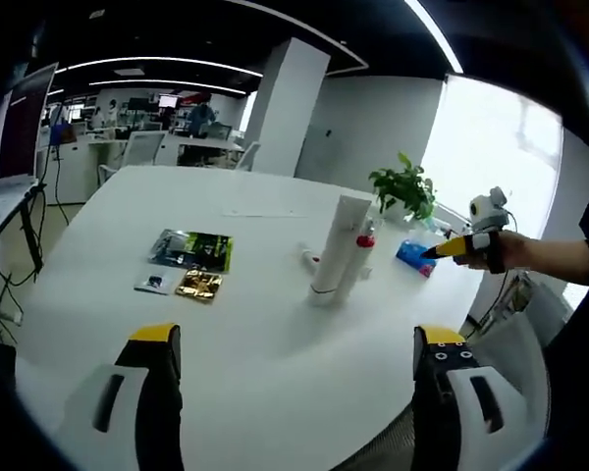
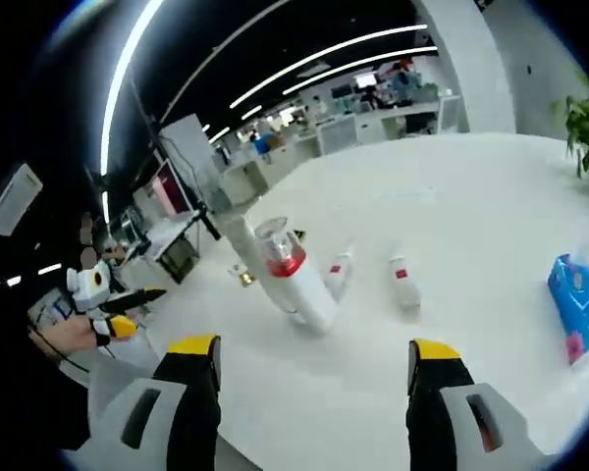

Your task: Arrange the skincare products in the storage area until every visible bottle or jar stands upright without overlapping.

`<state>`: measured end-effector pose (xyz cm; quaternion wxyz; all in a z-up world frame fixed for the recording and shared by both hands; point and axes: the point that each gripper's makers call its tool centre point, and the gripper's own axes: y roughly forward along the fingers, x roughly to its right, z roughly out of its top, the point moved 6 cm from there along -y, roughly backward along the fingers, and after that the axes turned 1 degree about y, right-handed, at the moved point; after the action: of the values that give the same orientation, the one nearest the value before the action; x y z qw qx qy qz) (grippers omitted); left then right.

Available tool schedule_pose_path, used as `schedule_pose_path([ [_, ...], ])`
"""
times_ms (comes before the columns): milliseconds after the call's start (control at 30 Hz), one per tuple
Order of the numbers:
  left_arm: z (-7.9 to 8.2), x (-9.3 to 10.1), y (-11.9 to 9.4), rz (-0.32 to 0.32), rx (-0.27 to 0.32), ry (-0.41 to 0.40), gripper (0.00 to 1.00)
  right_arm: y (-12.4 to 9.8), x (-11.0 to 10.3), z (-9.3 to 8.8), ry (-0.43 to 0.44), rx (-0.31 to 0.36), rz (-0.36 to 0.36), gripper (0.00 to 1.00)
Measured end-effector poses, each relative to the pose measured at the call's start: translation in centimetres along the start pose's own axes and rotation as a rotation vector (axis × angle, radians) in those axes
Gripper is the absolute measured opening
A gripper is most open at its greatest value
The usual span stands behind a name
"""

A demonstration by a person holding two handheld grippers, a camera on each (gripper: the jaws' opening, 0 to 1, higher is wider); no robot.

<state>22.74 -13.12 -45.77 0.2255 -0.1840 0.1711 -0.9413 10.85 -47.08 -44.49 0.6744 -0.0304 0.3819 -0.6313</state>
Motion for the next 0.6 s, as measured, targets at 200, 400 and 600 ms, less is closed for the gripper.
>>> schedule_pose_path([
  [200,0.1,-0.3,0.5,-0.012,0.008,-0.013,0.9,1.1,0.6,4.6,0.056,0.012,0.011,0.76],
  [400,-0.2,-0.8,0.2,-0.015,0.01,-0.025,0.9,2.3,-1.4,7.6,-0.003,-0.079,-0.021,0.74],
  [600,-0.2,-0.5,0.1,-0.028,0.015,-0.032,0.89,4.6,-1.9,7.9,0.0,-0.21,-0.021,0.68],
])
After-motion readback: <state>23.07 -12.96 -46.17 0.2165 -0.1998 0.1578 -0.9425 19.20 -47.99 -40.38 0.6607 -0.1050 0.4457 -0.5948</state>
